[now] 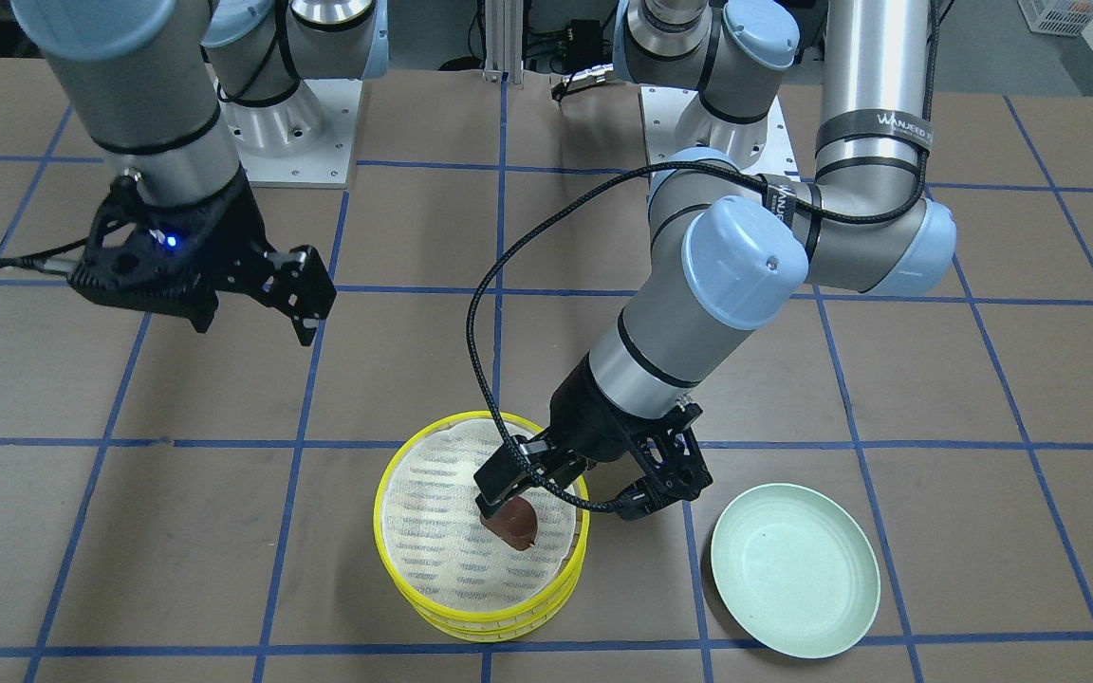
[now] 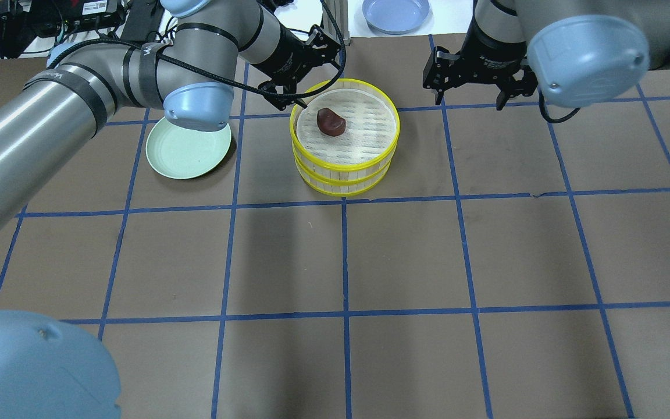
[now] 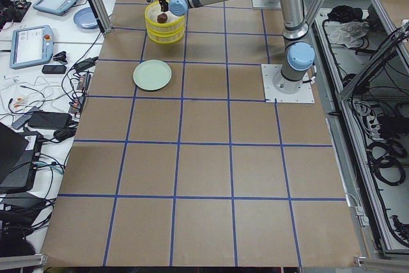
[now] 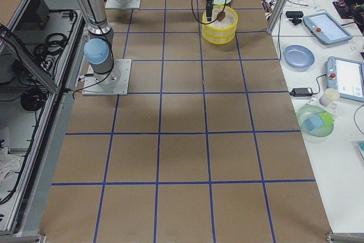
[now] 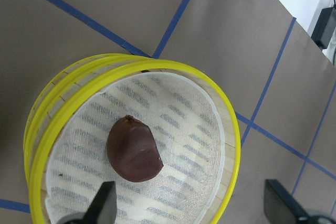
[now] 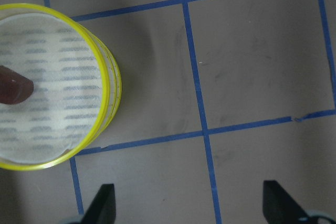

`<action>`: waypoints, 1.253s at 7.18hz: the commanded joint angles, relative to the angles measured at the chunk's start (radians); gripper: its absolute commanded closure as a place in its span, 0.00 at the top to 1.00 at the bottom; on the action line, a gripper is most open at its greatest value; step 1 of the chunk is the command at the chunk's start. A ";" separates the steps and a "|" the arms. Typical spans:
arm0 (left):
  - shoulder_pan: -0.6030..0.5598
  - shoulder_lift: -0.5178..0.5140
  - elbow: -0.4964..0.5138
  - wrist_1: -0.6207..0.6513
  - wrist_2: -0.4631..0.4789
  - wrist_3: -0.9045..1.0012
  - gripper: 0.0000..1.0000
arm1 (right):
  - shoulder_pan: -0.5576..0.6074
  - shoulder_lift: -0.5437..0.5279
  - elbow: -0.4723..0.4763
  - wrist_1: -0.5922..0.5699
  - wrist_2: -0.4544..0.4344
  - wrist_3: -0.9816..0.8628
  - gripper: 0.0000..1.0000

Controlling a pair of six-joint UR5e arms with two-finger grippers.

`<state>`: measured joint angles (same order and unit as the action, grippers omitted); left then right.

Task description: Stack buns with steamer

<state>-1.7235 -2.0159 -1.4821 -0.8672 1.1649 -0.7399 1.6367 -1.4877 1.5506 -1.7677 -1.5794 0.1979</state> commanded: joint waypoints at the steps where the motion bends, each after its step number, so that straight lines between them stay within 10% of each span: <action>1: 0.014 0.040 0.005 -0.088 0.024 0.122 1.00 | -0.003 -0.120 0.000 0.146 0.005 -0.099 1.00; 9: 0.205 0.354 0.016 -0.613 0.464 0.689 1.00 | 0.005 -0.181 0.005 0.252 0.030 -0.121 1.00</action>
<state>-1.5259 -1.7085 -1.4654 -1.4212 1.5974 -0.0759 1.6401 -1.6790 1.5550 -1.5122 -1.5617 0.0784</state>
